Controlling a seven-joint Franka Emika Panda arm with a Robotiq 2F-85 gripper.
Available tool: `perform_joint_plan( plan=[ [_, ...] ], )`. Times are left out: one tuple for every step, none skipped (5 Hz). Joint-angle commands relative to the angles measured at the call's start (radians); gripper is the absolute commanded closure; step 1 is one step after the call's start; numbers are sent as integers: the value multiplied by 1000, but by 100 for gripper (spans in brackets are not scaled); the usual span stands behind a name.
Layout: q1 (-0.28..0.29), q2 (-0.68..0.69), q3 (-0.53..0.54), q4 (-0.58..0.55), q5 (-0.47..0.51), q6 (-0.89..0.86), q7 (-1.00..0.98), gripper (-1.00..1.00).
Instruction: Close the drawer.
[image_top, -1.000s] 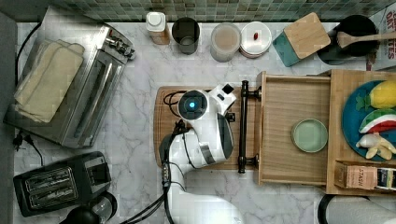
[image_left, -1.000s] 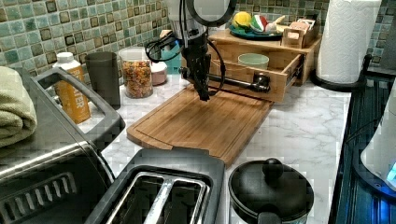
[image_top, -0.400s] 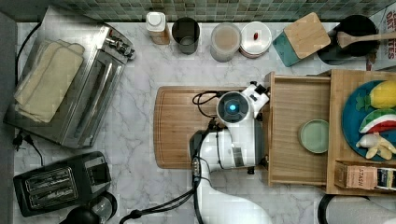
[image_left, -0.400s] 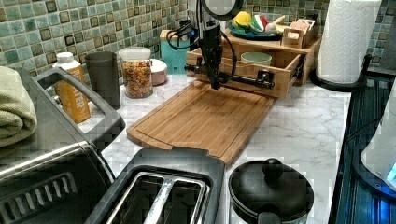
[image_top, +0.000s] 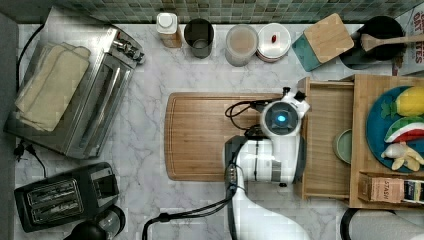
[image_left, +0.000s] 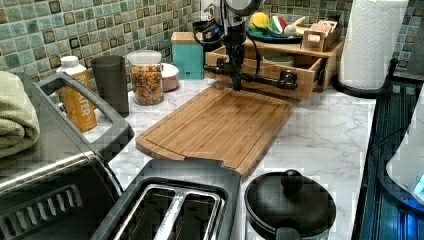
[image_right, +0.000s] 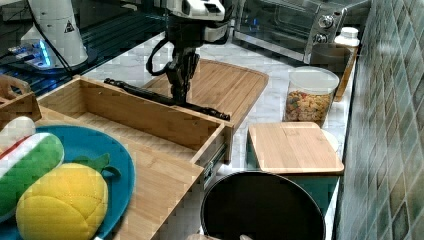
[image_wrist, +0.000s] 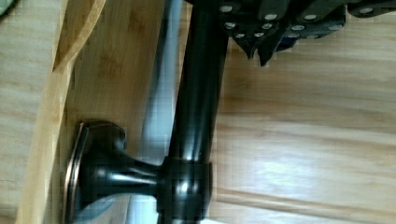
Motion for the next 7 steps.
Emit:
perform_joint_plan(
  plan=[
    [-273, 87, -181, 328, 123, -67, -357, 100],
    [-370, 169, -157, 424, 242, -20, -509, 100],
    [-363, 193, -208, 477, 180, -44, -450, 100],
    [-302, 120, -247, 447, 104, -103, -366, 100],
    [-299, 121, -251, 447, 106, -103, -368, 100],
    [-275, 124, -277, 447, 120, -102, -377, 100],
    [-267, 125, -286, 447, 125, -102, -380, 100]
  ],
)
